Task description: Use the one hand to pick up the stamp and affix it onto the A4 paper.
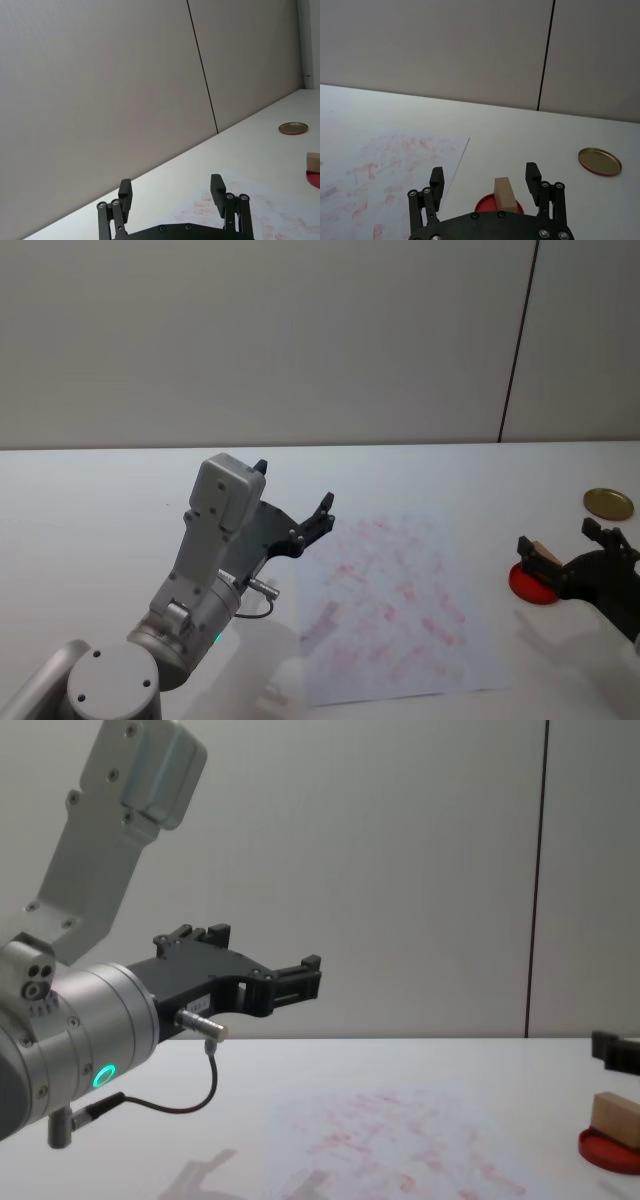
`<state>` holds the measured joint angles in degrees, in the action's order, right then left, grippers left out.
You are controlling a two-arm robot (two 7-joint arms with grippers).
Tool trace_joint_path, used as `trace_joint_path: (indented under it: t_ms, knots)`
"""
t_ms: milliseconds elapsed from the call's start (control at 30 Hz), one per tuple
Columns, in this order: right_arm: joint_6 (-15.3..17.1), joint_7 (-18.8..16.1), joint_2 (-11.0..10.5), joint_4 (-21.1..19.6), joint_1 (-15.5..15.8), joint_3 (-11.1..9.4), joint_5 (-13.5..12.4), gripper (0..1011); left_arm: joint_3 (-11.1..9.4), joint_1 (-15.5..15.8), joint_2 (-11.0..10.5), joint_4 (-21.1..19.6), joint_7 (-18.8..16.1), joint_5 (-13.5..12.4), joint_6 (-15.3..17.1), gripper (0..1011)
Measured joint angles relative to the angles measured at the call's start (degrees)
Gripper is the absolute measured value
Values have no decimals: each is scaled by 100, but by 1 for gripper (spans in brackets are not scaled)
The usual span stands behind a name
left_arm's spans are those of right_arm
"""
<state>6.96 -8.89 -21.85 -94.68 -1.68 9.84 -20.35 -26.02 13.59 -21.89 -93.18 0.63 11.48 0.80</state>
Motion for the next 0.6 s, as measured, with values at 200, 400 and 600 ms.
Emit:
trace_joint_path:
  t_ms: [200,400,600]
  knots:
    - [126,-100,-30,252,-106,-59,-96,1001,0,0,0,0,0,0,0,993]
    - [207,-196,-24,499,-249,-87,-146,1001,0,0,0,0,0,0,0,993]
    - [278,-305,13,746,-395,-88,-151,1001,0,0,0,0,0,0,0,993]
